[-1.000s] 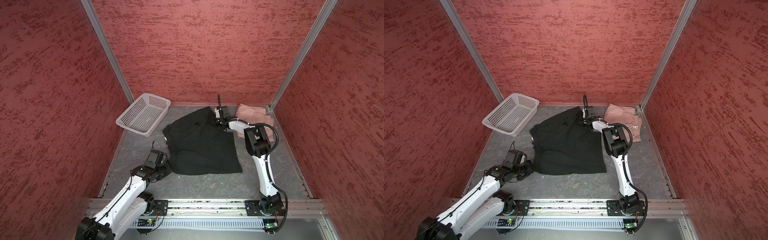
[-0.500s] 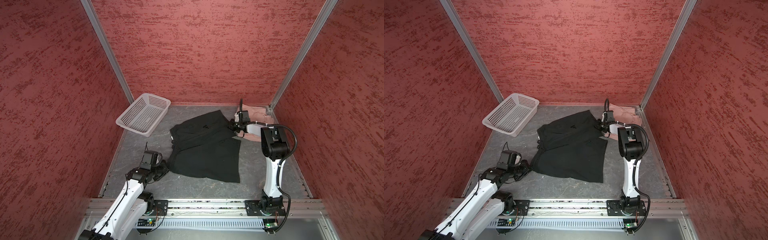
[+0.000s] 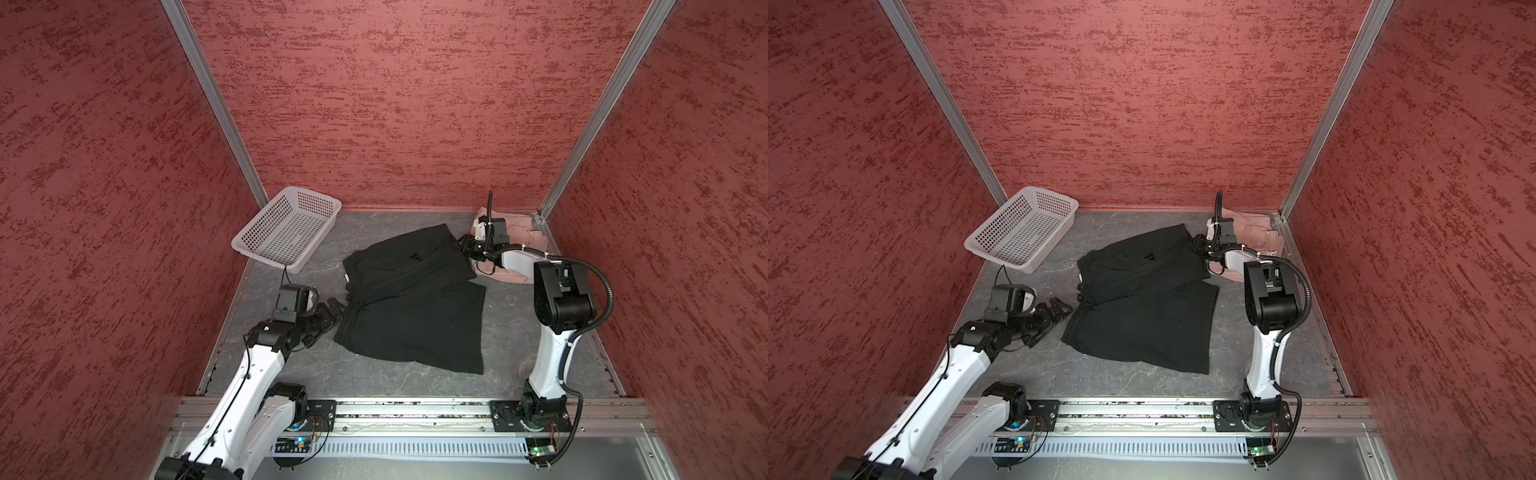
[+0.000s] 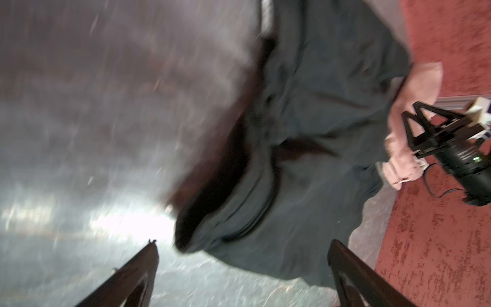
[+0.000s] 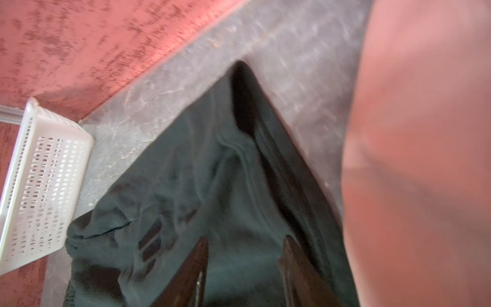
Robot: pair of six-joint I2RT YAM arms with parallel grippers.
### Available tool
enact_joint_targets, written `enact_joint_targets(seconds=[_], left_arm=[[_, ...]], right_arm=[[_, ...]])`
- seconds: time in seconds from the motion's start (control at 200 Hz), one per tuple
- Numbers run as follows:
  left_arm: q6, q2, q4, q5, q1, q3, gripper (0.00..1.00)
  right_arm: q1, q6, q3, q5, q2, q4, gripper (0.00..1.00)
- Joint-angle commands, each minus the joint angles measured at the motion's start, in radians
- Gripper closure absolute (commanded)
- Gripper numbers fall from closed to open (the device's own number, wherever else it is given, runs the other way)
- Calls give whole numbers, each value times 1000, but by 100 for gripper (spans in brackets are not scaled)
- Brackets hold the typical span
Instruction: Fold and stack the shorts
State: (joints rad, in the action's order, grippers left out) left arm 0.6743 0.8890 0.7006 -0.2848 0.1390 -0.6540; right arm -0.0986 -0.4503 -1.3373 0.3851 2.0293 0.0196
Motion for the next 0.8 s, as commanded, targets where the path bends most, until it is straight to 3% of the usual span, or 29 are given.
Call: enact_joint_targets(seconds=[0.0,0.175,0.301,0.546,0.661,0.797], left_arm=[[-162,177,-170,51,-14,-102,1],[-300,557,-260,48,-24,-346,1],[-344,742,-256,66,-22,-486,1],[-361,932,-240,88,-10,-633,1],[-363,1010,-227,75,-2,-689,1],[-375,1090,-207,70,2,-745,0]], right_arm=[[-14,59,-95,19,51,-42,44],[-18,70,-332,32,213,41,39],[-46,54,-444,-1,293,85,37],[-80,112,-656,-173,412,281,36],[-80,133,-673,-168,428,308,38],[-83,141,-656,-106,431,283,50]])
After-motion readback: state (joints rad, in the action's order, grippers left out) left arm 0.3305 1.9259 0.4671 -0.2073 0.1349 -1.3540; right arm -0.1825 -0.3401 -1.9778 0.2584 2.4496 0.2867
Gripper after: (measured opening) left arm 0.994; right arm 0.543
